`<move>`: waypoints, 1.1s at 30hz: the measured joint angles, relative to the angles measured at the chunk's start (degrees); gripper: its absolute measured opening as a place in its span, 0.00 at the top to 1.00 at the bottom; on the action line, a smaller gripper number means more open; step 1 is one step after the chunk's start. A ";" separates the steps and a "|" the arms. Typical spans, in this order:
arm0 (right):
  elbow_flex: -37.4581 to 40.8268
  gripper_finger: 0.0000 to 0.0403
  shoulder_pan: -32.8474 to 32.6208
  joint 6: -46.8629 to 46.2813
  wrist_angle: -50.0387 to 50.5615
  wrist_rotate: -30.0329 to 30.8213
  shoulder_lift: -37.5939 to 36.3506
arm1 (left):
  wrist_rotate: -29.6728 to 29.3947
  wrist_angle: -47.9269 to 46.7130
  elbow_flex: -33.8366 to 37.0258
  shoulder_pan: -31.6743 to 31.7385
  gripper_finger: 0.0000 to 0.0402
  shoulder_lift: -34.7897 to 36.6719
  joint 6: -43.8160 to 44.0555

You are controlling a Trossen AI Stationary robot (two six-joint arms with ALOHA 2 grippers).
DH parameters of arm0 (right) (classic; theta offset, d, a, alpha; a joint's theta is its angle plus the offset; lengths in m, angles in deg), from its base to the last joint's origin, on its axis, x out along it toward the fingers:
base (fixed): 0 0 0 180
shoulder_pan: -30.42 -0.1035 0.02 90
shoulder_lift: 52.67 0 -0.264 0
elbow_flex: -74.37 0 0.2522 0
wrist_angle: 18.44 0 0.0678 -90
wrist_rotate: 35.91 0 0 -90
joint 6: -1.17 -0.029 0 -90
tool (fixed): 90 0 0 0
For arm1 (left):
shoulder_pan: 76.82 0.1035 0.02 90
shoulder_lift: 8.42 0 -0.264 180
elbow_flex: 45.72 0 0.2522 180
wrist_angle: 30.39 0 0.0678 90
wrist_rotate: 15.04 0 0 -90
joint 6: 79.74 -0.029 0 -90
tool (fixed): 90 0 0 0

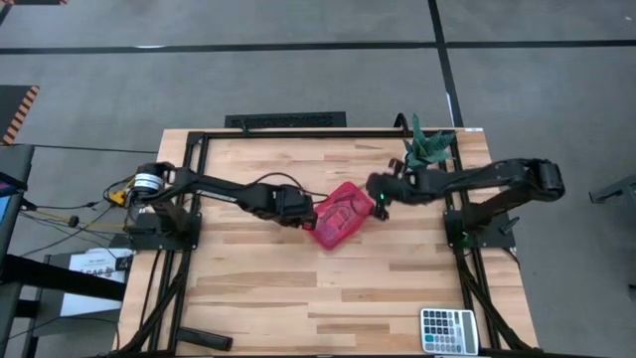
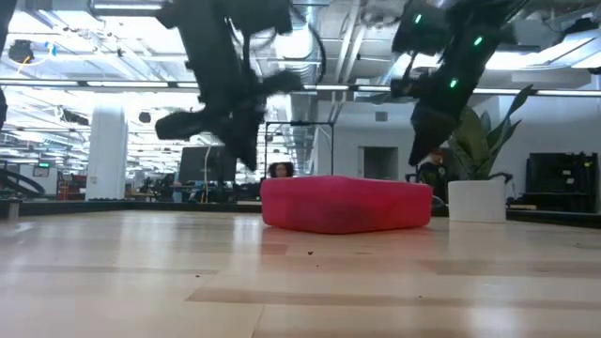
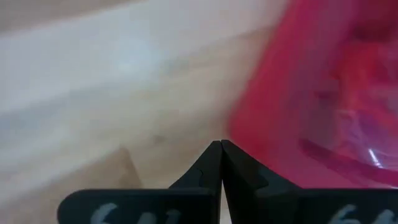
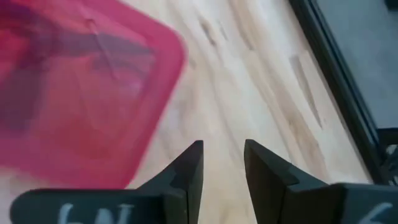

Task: Pack school essentials
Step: Close the supply box

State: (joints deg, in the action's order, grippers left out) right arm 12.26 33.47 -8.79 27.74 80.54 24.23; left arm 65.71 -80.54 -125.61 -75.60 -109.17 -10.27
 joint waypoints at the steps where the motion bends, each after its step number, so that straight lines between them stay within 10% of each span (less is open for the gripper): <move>1: 0.07 0.70 1.96 1.03 0.02 -0.01 0.06 | 0.01 -0.06 0.00 -0.92 1.00 0.86 1.13; 14: 0.13 0.70 14.87 5.32 -9.20 -12.31 10.82 | -8.13 20.44 -0.04 -14.67 1.00 1.06 18.61; 33: 0.16 0.70 -0.60 -8.68 -5.81 -14.48 12.97 | -7.41 7.07 0.07 -14.89 1.00 -6.75 19.63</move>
State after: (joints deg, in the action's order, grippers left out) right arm 12.42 32.87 -17.47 21.93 66.06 37.19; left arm 58.30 -73.47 -125.55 -90.49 -115.92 9.36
